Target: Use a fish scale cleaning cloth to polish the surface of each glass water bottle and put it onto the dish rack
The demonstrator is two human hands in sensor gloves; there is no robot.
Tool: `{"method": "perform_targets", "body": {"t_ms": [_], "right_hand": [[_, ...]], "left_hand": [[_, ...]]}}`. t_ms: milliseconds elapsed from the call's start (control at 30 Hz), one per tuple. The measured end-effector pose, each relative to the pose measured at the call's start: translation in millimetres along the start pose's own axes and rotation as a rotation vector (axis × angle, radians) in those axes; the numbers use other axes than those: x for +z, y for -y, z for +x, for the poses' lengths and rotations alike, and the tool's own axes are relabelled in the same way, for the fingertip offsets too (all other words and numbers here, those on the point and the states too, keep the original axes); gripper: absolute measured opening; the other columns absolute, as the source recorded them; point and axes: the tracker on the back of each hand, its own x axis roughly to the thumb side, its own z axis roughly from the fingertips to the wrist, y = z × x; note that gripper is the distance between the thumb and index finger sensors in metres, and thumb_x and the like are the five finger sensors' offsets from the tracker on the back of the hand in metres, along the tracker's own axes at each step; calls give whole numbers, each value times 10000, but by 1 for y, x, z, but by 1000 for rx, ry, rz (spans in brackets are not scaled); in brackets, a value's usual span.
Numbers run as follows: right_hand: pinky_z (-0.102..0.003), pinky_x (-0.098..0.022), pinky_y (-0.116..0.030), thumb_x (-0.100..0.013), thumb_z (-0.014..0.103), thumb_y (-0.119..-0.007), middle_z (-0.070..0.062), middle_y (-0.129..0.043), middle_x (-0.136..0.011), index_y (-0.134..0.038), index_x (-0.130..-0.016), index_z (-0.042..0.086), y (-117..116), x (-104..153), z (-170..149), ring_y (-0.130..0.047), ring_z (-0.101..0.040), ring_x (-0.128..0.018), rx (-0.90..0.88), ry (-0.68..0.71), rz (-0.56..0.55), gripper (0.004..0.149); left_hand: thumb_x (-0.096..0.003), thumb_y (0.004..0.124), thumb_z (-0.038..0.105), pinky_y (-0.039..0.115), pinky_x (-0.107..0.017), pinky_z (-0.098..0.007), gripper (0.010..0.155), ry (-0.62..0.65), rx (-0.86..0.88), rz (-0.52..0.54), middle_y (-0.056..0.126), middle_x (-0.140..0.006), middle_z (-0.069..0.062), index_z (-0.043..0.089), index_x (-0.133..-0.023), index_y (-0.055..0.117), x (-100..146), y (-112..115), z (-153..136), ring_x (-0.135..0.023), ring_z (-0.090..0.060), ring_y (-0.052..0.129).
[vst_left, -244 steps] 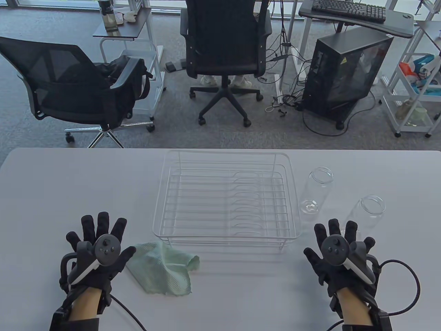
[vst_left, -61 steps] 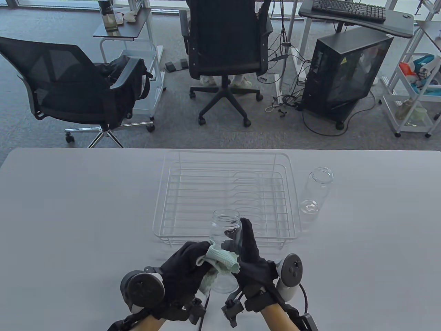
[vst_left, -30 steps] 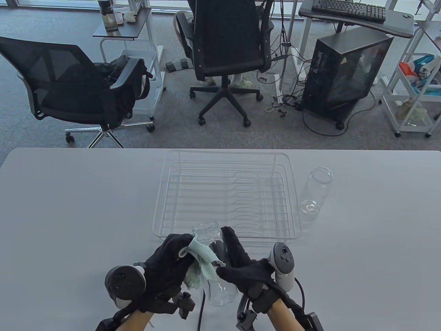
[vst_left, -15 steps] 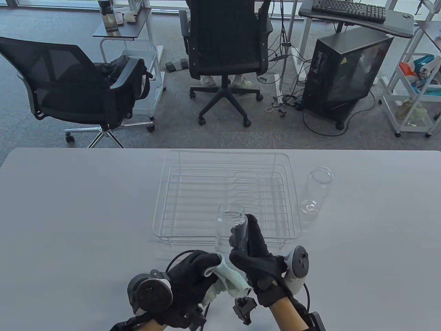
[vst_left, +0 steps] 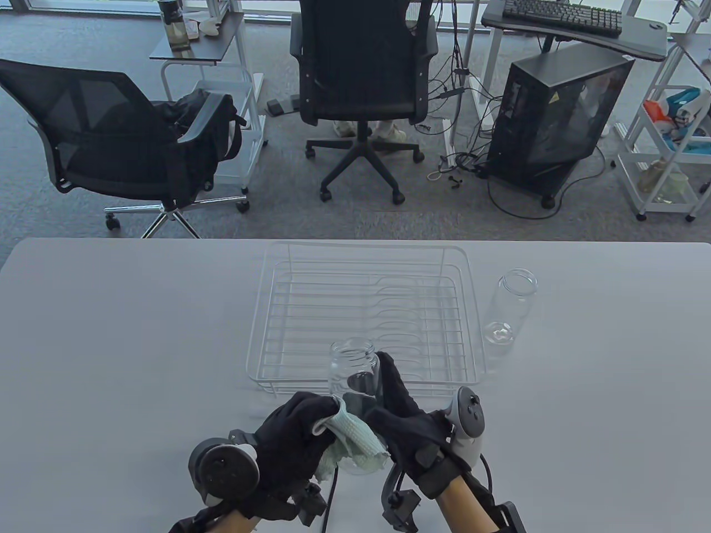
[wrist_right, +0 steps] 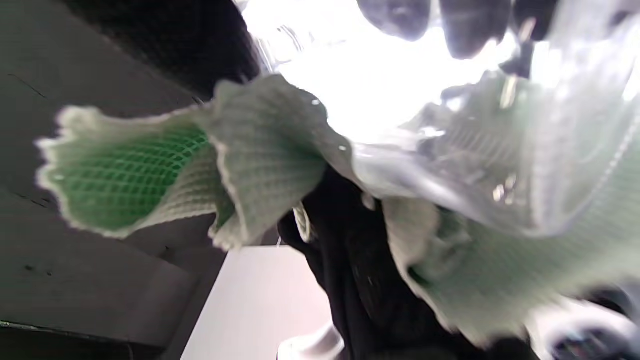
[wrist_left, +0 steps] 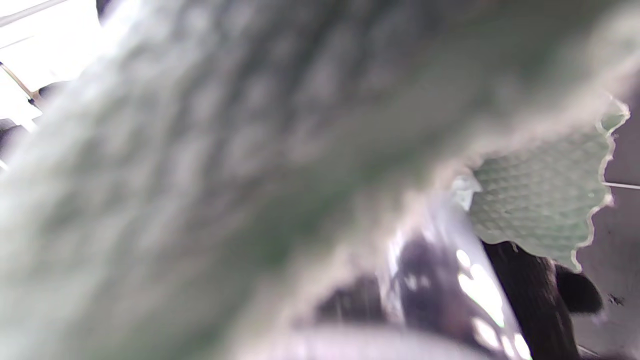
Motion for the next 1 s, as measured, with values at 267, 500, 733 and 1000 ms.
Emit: {"method": "perform_targets", "body": {"t_ms": [267,500,733,1000], "right_hand": [[-731,-573,-549,-559,424,-797,-220,-305,-1145,-112,-1116,251,-14,-2,-14,-557,-604,-921,30,-87,123,899],[-705,-555,-594,-500,425,-873,-180,-360,-1123,-179,-1119,235,-11,0,-9,-608,-558,-884,176,27,-21,949],[-686,-548,-608,-454,427,-929,-160,-357,-1099,-224,-1112,165,5,2,1,-604,-529,-846,140,140,-191,999],[-622,-570,-577,-452,477,-924,-139,-333,-1083,-250,-1111,134,19,7,10,-562,-476,-829,104,168,-294,1003]], "left_hand": [[-562,784,412,836,-465,-438,440,-57,45,103,835,-867,-38,349,-977,652,-2,-27,-12,-595,-203,942],[-571,771,405,838,-464,-433,444,-46,17,82,824,-878,-39,344,-986,629,-1,-18,-11,-601,-198,940],[-562,786,406,851,-447,-431,447,-20,17,-53,844,-861,-45,331,-982,651,4,10,-6,-580,-197,956],[-559,789,409,854,-448,-429,447,24,-10,-155,845,-858,-45,337,-978,651,9,32,0,-581,-194,960]]}}
